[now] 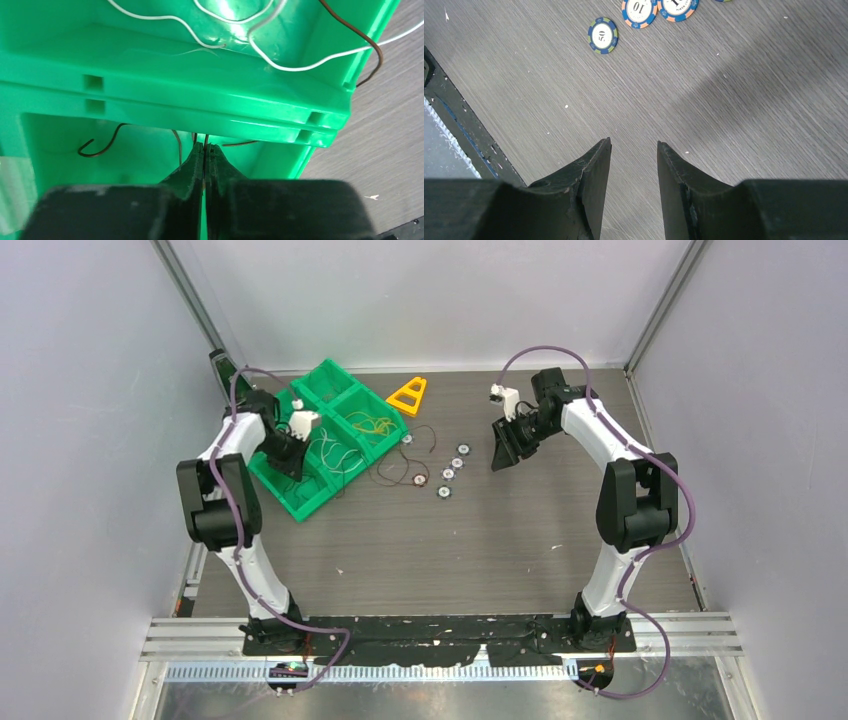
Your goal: Untangle the cables
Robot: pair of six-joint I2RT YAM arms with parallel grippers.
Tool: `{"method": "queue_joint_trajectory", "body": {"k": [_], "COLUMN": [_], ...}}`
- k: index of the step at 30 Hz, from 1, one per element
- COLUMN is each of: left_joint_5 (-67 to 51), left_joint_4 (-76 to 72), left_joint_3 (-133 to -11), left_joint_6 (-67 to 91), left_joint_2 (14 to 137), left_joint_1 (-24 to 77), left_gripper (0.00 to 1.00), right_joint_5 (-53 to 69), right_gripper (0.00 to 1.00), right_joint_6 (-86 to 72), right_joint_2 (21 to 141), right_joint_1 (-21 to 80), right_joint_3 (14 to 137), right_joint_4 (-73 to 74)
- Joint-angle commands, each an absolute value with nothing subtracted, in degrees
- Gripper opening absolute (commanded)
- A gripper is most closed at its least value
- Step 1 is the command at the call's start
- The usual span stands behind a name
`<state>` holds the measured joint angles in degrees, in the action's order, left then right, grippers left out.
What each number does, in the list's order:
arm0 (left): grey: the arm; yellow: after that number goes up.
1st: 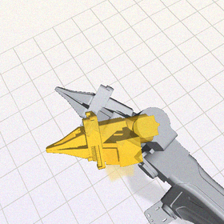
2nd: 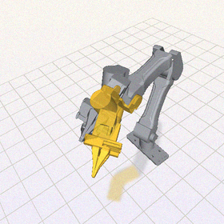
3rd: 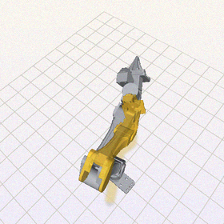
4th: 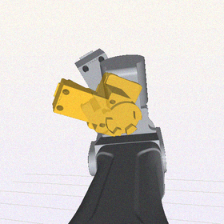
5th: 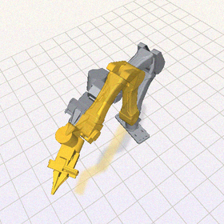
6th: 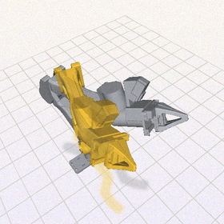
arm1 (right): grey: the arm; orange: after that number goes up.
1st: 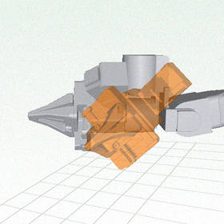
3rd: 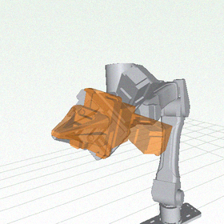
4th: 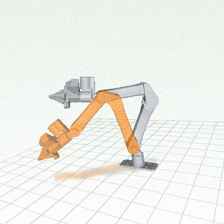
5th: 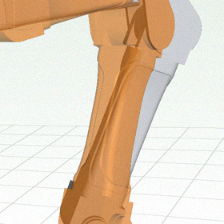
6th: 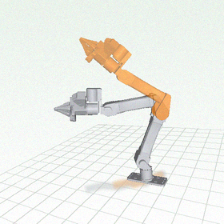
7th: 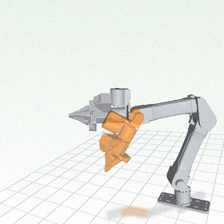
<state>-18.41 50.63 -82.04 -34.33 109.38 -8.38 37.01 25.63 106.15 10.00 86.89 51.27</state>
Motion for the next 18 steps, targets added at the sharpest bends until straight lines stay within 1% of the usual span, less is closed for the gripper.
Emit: {"method": "queue_joint_trajectory", "body": {"k": [1,5,6,10,11,13,16,18], "left_joint_5": [-18.4,-21.1,-21.5,-23.0,-23.4,-24.2,-24.9,-25.9], "left_joint_4": [48.5,53.8,54.6,56.6,56.8,55.6,50.2,42.7], "left_joint_3": [-82.4,-84.7,-85.0,-86.7,-87.2,-87.8,-87.6,-85.9], "left_joint_6": [-33.6,-33.8,-33.9,-34.0,-33.7,-32.3,-28.2,-24.1], "left_joint_2": [107.2,101.6,100.0,94.0,92.8,90.5,86.0,82.2], "left_joint_1": [-8.9,-9.0,-9.0,-9.0,-9.1,-9.1,-9.1,-9.1], "left_gripper": [0.17,0.46,0.51,0.68,0.8,0.98,1.0,1.0], "right_joint_5": [39.0,39.5,39.6,39.7,39.7,39.7,38.9,37.9], "right_gripper": [0.45,0.46,0.46,0.51,0.52,0.56,0.65,0.7], "right_joint_6": [26.6,25.9,25.3,23.1,22.6,21.0,17.7,15.5], "right_joint_2": [105.9,106.9,107.0,107.9,108.4,109.3,111.2,113.3], "right_joint_1": [9.8,9.8,9.9,11.0,11.3,12.6,15.7,18.0], "right_joint_3": [88.7,89.7,90.0,91.3,91.7,93.3,95.7,98.3], "right_joint_4": [51.5,51.1,50.9,48.5,47.5,45.8,42.3,39.9]}}
